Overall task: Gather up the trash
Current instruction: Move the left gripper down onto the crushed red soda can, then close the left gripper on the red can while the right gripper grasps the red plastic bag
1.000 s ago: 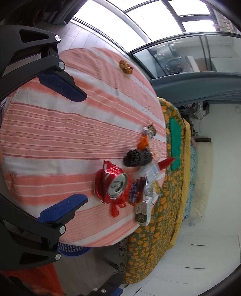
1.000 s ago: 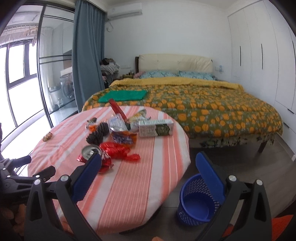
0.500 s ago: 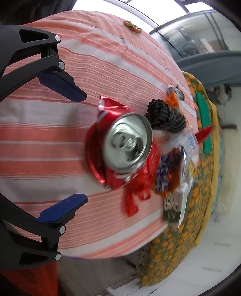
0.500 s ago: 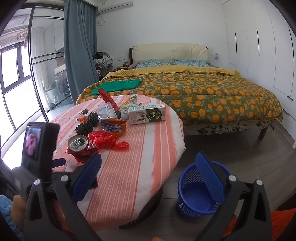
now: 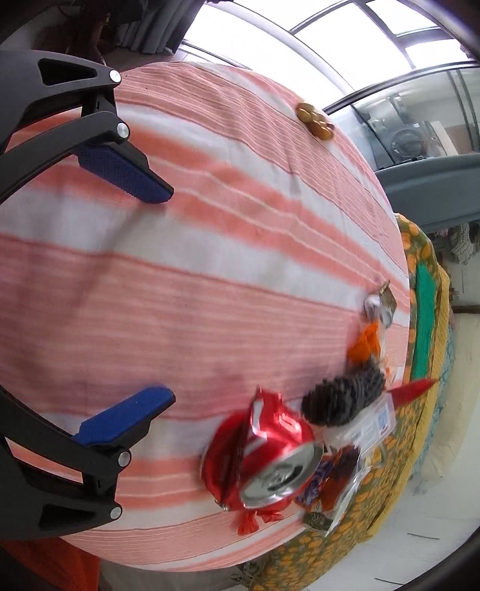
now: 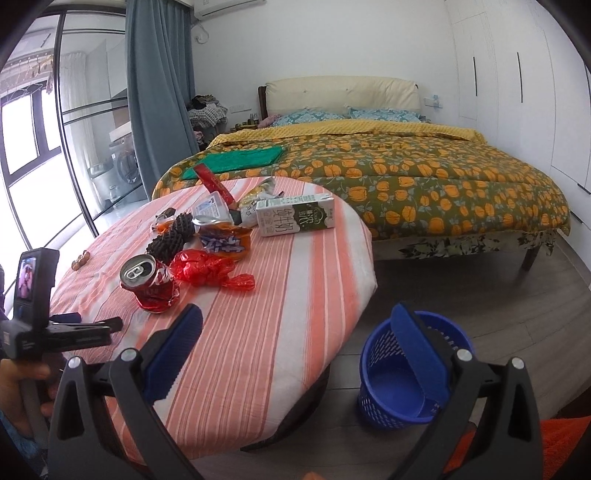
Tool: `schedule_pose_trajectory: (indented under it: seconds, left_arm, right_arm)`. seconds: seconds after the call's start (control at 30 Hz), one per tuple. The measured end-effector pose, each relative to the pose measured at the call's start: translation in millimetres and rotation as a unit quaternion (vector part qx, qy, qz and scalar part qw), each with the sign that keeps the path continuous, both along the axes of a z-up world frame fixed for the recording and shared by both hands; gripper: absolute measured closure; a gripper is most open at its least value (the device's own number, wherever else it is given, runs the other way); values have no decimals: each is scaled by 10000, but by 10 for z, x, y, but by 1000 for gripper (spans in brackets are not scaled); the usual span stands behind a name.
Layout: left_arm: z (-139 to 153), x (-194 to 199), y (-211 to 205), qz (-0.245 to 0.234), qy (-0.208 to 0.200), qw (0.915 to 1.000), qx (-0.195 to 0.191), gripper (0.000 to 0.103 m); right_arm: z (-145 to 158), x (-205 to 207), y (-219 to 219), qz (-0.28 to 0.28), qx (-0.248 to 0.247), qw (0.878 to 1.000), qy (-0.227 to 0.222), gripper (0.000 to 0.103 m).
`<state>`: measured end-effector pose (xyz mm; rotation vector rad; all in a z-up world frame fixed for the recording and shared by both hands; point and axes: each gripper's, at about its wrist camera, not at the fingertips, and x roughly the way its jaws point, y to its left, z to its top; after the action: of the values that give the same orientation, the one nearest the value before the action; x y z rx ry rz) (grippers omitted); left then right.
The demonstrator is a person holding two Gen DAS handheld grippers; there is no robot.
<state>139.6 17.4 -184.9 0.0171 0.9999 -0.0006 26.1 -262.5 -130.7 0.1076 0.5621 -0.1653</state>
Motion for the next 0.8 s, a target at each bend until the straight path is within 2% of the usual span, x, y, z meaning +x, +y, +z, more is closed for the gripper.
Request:
schedule_pose_trajectory:
  seconds: [0.1, 0.2, 0.37, 0.5, 0.63, 0.7, 0.8]
  left_arm:
    - [29, -36, 13, -94, -43, 9996, -279, 4]
    - [110, -70, -230, -412, -161, 9972, -602, 4]
    - [144, 95, -871, -650, -359, 9967, -336, 4]
    - [59, 251, -1080, -225, -354, 9991, -48, 4]
    - [23, 302, -913, -10, -131, 9999, -25, 4]
    - [53, 203, -656, -13, -101, 9999, -6, 4]
    - [55, 89, -257, 59, -129, 9996, 242, 4]
  right_arm:
    - [-42, 45, 57, 58, -47, 9999, 74, 5]
    - [-64, 88, 93, 86, -55, 9999, 111, 5]
    - [-68, 64, 100, 120, -88, 9999, 69, 5]
    - [-87, 67, 27, 76, -18, 9999, 73, 5]
    - [-79, 47, -33, 58, 27, 10000, 62, 5]
    - [-75, 49, -57, 60, 59, 10000, 51, 5]
    - [-71, 72, -61, 82, 106, 9999, 39, 5]
